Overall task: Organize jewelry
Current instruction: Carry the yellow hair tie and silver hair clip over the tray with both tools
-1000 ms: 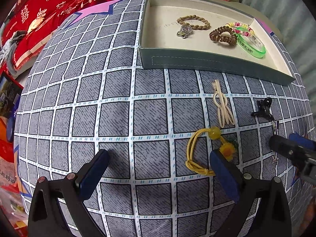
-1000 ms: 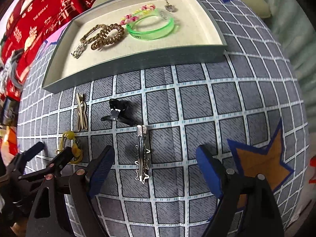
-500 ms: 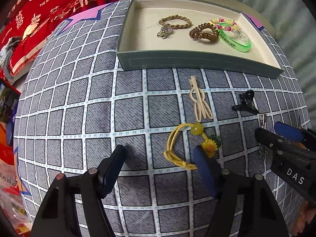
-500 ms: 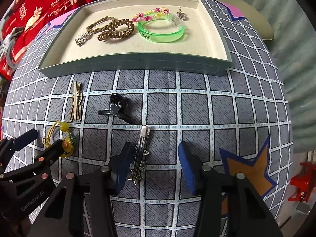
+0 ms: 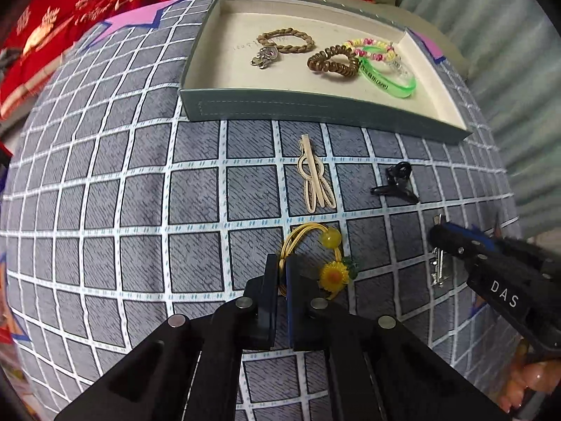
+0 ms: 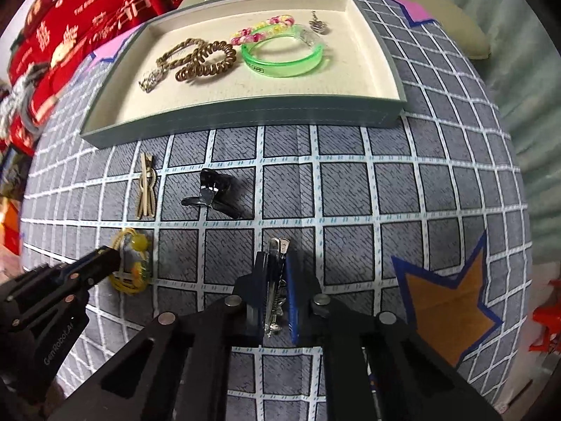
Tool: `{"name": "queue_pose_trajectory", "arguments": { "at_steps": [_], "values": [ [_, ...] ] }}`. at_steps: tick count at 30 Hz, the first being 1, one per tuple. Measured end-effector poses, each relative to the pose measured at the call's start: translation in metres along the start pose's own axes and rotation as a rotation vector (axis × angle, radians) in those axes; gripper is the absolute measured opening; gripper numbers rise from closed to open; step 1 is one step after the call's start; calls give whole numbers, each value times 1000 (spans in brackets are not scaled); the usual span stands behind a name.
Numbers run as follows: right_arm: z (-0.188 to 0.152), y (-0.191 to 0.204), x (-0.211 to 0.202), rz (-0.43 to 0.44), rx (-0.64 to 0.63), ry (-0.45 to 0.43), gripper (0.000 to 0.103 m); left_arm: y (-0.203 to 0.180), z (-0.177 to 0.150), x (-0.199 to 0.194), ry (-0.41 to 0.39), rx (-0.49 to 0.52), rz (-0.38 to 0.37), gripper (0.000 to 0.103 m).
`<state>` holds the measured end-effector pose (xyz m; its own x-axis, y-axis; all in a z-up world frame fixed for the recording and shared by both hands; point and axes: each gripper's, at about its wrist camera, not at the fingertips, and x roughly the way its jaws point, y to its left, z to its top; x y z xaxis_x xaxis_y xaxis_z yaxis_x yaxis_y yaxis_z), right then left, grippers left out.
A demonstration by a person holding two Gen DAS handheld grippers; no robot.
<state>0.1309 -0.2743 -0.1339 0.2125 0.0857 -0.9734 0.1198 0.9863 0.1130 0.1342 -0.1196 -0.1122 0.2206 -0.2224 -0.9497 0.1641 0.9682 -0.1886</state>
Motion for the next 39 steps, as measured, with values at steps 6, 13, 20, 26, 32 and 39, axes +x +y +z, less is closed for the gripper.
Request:
{"name": "queue_pose_trajectory", "arguments": {
  "at_steps": [6, 13, 20, 26, 32, 39],
  "values": [
    [-6, -16, -11, 67, 57, -4, 10, 1, -3, -14, -27, -3, -29, 14],
    [-8, -31, -29, 108, 88, -23, 10, 23, 4, -32, -67, -3, -56, 14],
    [0, -37, -45, 136, 111, -43, 10, 38, 14, -56, -109, 1, -70, 14],
    [14, -39, -54, 154, 111, -68, 7, 36, 27, -70, -152, -5, -78, 14],
    [26, -44, -51, 186, 110, -46, 7, 32, 43, -78, -185, -1, -77, 14],
    [17, -68, -13, 153, 280, 45, 24, 28, 45, -74, -176, -4, -75, 14]
  ]
}}
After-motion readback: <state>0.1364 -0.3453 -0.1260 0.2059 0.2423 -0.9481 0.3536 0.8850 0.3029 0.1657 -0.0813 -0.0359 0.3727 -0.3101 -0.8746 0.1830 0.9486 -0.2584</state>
